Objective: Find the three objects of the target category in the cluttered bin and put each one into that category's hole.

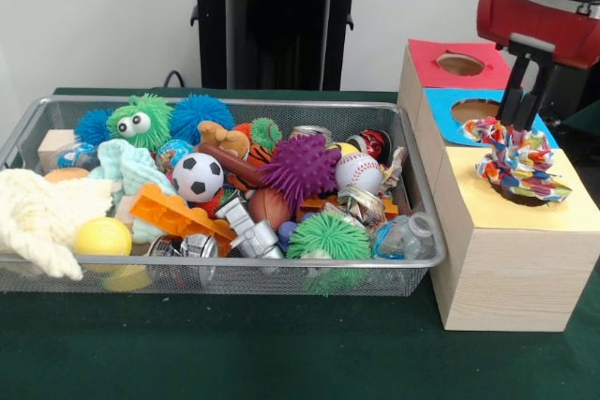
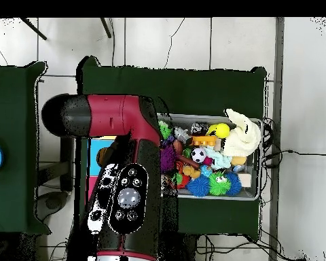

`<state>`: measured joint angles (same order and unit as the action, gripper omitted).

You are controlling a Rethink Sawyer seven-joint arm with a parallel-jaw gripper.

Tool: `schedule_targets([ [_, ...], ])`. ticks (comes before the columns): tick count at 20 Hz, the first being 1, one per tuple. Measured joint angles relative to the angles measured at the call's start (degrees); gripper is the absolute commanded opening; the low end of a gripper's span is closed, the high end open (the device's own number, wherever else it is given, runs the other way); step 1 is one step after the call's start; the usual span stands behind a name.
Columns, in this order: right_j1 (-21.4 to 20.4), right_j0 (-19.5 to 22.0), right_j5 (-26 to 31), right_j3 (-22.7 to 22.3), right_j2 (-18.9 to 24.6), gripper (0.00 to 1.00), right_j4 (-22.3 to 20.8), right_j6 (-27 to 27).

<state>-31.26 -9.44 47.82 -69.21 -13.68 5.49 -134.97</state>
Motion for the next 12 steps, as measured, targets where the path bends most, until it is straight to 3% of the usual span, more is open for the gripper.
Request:
schedule_targets([
  [12, 0.63, -0.09, 0.0, 0.88, -0.01, 0.0, 0.01, 0.0],
])
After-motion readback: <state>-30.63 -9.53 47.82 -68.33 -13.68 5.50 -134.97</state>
